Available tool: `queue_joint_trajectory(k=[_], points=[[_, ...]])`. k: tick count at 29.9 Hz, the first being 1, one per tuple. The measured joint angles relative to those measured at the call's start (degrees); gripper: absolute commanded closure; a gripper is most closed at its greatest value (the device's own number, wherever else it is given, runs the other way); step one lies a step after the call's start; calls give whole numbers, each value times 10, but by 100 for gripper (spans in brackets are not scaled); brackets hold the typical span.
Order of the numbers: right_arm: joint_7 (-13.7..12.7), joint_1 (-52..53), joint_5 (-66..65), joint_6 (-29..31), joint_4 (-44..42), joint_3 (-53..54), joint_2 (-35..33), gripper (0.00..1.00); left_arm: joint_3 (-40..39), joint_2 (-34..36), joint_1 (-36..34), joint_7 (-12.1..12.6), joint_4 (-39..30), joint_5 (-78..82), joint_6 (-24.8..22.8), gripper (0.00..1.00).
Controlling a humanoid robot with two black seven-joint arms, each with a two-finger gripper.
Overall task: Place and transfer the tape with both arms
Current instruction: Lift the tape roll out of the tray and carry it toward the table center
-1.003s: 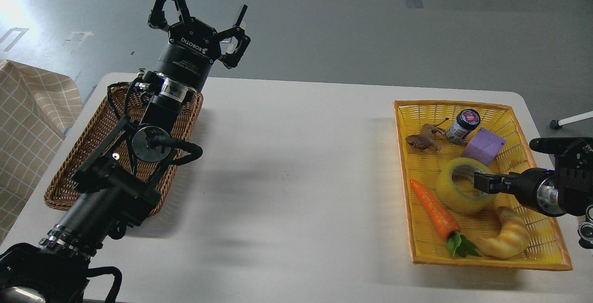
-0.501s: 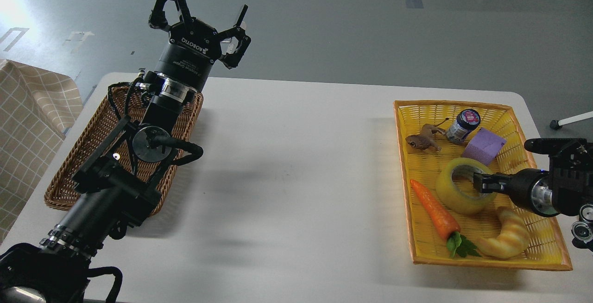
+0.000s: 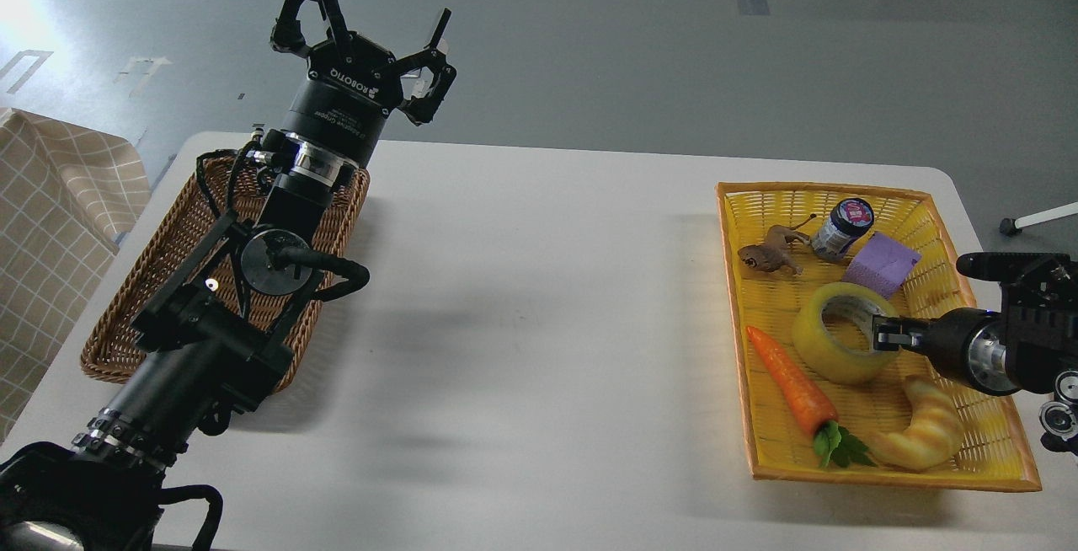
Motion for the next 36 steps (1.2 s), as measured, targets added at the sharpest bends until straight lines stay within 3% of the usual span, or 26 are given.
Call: queue_joint_trajectory(k=[20, 27, 36], points=[[2, 134, 76, 0, 64, 7, -37, 100, 0, 0, -2, 0, 2, -1, 0, 2], [4, 198, 77, 0, 53, -9, 34, 100, 0, -2, -2, 0, 3, 0, 0, 2], [3, 292, 77, 0, -15, -123, 142, 100, 0, -1, -2, 0, 3, 0, 0, 2]])
